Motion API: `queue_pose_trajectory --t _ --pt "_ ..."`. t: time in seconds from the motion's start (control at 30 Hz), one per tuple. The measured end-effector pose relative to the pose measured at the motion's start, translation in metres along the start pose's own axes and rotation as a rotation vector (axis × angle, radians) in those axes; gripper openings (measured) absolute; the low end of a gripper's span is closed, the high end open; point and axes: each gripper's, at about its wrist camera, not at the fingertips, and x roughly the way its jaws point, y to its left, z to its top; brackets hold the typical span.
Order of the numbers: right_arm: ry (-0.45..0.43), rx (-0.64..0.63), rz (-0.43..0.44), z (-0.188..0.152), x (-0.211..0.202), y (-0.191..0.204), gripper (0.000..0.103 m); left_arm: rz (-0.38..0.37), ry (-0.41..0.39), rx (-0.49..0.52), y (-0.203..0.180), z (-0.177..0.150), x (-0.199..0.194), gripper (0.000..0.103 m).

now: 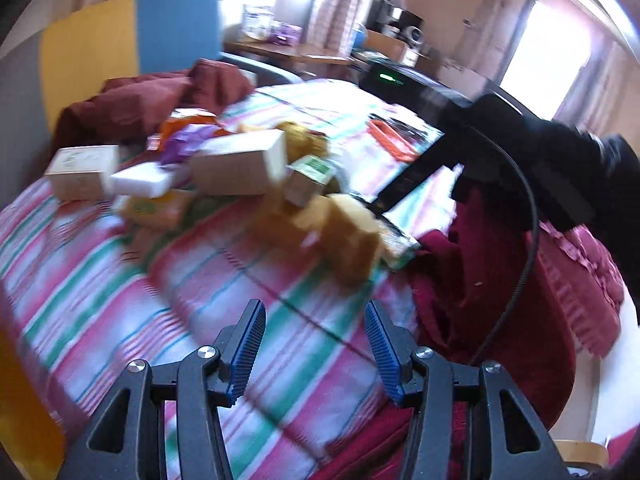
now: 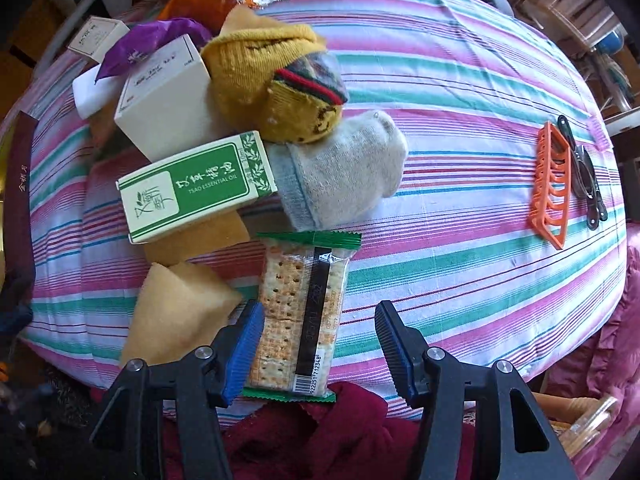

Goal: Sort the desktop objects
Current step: 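Grasp the cracker packet with the right gripper while the left gripper grasps another yellow sponge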

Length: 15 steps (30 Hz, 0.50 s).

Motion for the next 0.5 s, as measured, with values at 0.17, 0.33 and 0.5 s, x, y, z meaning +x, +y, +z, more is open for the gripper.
queue_pose_trajectory --t 0.17,0.33,0.5 --pt "0.069 -0.007 0.02 0.002 0.01 -0.002 0.057 -0.012 0.019 0.058 -0.017 0.005 0.026 0.052" --pt "0.116 -0.019 0.048 0.002 0.016 -0.004 0.054 -0.047 0.029 0.054 -0.018 0.014 0.047 0.052" --pt "0.127 -0.036 0.053 -0.003 0.014 0.001 0.051 -0.057 0.037 0.033 -0.016 0.022 0.064 0.052"
